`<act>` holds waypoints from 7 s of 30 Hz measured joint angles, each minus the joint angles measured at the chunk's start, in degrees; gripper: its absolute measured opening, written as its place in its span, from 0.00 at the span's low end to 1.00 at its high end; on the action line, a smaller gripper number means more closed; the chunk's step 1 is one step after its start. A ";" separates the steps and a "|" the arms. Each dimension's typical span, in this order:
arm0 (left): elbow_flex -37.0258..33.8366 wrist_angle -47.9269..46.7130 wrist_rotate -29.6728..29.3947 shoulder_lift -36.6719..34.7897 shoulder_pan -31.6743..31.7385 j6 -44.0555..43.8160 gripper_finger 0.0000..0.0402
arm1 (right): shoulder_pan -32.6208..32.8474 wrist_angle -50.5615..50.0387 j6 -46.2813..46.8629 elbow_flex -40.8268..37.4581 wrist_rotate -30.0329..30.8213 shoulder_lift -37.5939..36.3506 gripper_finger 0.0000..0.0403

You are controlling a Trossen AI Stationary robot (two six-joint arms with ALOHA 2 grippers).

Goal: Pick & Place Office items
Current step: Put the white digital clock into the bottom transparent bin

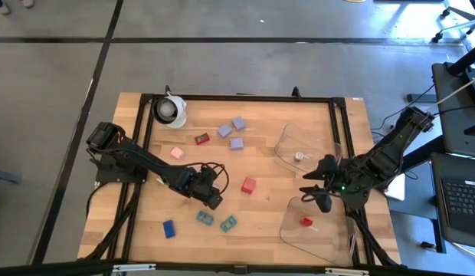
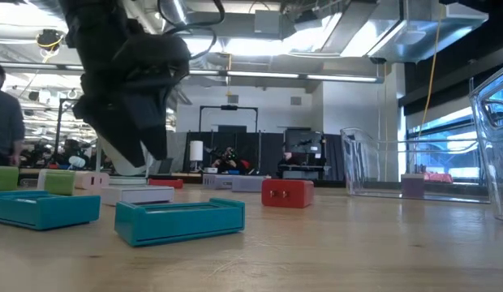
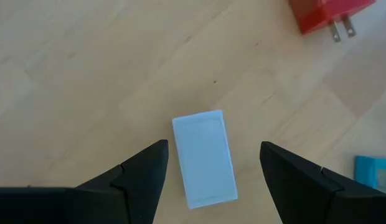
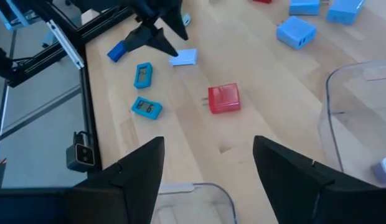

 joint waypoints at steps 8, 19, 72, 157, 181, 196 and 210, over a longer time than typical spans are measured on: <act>0.00 -0.68 0.23 2.41 -1.26 -3.04 0.63 | -1.88 0.01 -1.88 0.00 -0.28 0.00 0.62; 0.00 -0.36 2.30 5.13 -1.49 -4.89 0.63 | -3.55 0.01 -3.26 0.00 -0.45 0.02 0.62; 20.48 0.89 -26.53 4.70 -1.38 18.60 0.39 | -4.84 0.05 -4.17 0.00 4.34 0.02 0.62; 31.71 45.20 -25.19 21.23 0.53 52.63 0.39 | -7.75 13.26 20.04 0.02 -4.91 2.77 0.62; 31.69 40.70 -25.76 21.23 0.57 61.68 0.40 | -15.82 16.17 13.23 0.02 -10.96 9.27 0.25; 31.63 43.15 -25.33 21.20 -0.32 59.67 0.54 | -16.35 15.54 13.21 0.02 -12.43 9.25 0.16; 31.67 38.18 -20.97 16.24 -0.74 42.82 0.68 | -16.21 13.67 8.90 0.00 -24.35 8.38 0.16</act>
